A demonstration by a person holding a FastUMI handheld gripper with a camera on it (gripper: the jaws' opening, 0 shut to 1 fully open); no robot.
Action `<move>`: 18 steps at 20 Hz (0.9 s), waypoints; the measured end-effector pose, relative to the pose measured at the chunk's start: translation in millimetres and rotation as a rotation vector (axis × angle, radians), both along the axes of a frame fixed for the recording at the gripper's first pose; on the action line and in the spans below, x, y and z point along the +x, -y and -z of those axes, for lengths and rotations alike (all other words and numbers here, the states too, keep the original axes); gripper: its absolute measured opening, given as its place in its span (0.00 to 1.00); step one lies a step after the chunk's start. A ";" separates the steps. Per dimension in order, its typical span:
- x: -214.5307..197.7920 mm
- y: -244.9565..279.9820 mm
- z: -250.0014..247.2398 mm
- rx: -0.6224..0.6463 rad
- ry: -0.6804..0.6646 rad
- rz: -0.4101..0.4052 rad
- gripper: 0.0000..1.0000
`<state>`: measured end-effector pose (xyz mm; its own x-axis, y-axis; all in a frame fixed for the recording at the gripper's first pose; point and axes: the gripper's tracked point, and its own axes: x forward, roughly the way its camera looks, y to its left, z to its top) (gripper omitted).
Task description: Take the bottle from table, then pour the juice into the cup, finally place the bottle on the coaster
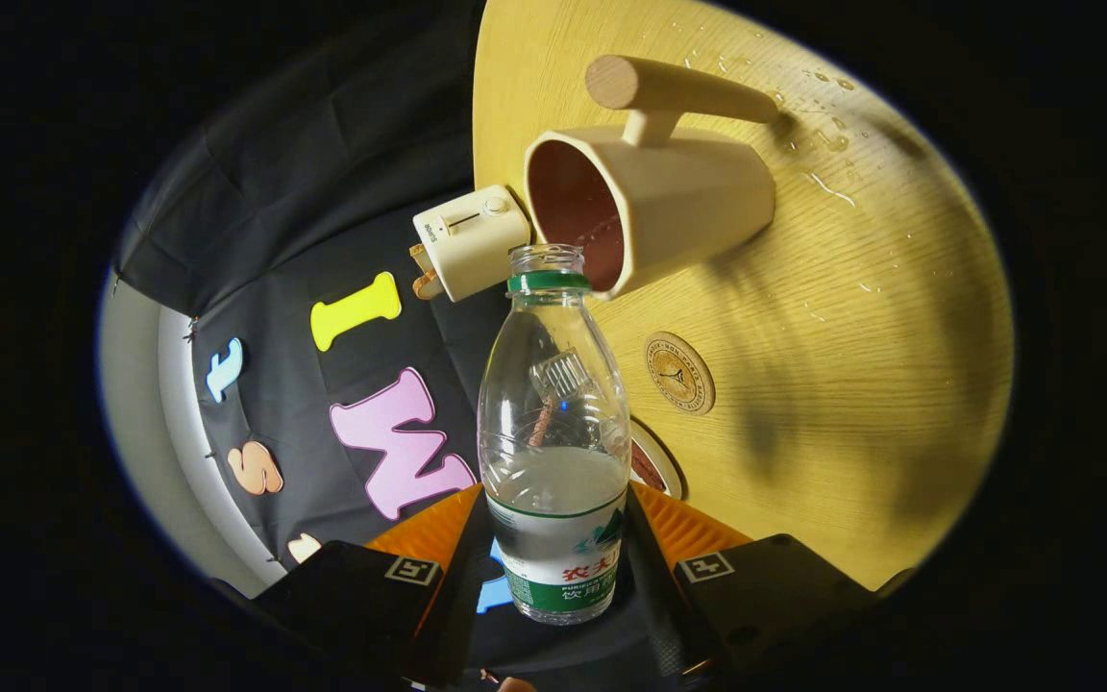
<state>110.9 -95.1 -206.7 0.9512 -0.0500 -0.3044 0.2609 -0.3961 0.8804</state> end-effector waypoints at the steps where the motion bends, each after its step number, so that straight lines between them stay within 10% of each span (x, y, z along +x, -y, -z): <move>1: -0.5 -0.1 0.7 0.005 -0.001 0.001 0.75; 18: 0.1 15.7 -17.7 0.101 0.018 0.060 0.75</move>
<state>111.0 -110.8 -189.0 0.9529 -0.0766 -0.2934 0.2185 -0.4975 0.8395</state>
